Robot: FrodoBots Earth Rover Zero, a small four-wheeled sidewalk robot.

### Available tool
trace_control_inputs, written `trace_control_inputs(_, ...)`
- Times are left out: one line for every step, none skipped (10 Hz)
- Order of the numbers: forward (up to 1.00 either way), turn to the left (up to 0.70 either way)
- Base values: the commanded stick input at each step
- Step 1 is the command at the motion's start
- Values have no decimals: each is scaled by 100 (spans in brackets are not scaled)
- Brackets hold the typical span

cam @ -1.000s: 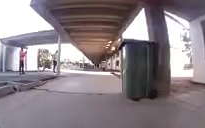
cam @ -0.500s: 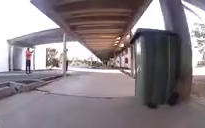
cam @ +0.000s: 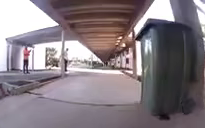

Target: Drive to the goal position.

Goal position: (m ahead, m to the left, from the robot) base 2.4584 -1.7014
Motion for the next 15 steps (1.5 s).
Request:
trace_control_inputs(70, 0)
trace_control_inputs(70, 0)
trace_control_inputs(70, 0)
trace_control_inputs(70, 0)
trace_control_inputs(70, 0)
trace_control_inputs(70, 0)
trace_control_inputs(70, 0)
trace_control_inputs(70, 0)
trace_control_inputs(70, 0)
trace_control_inputs(70, 0)
trace_control_inputs(70, 0)
trace_control_inputs(70, 0)
trace_control_inputs(70, 0)
trace_control_inputs(70, 0)
trace_control_inputs(70, 0)
